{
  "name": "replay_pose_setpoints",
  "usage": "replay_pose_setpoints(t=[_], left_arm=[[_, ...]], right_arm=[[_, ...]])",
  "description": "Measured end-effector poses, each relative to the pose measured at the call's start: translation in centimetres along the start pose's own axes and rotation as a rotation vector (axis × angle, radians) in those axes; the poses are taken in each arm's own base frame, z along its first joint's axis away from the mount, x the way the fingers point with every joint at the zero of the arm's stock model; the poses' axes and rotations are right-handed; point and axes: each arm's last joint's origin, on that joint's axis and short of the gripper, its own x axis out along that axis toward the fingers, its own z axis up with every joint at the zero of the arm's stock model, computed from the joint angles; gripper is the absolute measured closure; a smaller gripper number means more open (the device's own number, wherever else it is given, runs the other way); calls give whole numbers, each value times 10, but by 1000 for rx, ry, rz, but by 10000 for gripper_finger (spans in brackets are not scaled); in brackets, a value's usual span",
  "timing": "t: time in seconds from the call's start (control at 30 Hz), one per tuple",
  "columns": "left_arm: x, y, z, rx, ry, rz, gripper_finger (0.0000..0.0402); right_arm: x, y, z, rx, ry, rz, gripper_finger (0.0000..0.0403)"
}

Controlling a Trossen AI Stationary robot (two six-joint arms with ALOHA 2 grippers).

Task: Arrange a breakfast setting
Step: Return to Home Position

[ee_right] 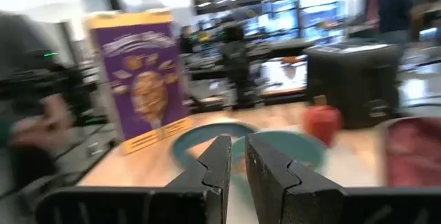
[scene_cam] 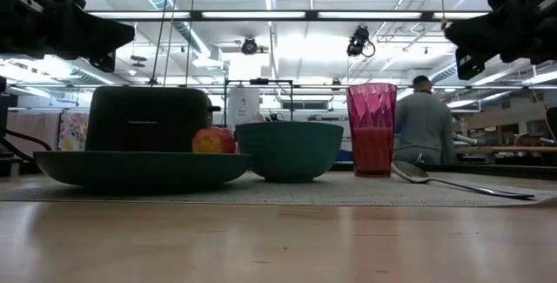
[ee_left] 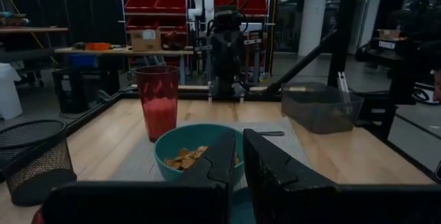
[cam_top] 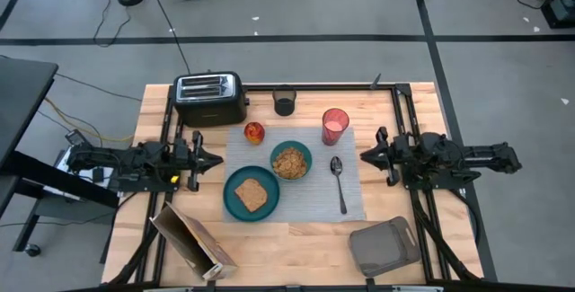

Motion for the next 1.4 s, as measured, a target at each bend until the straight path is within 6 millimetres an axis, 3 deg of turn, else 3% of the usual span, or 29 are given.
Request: replay_pose_setpoints(t=[0.37, 0.53, 1.4], left_arm=[[0, 0, 0, -1, -5, 3, 363], [0, 0, 0, -2, -7, 3, 363], [0, 0, 1, -2, -10, 3, 363]], right_arm=[[-1, -15, -6, -2, 62, -218, 349], [2, -16, -11, -100, 124, -208, 349], [4, -16, -14, -95, 165, -200, 349]])
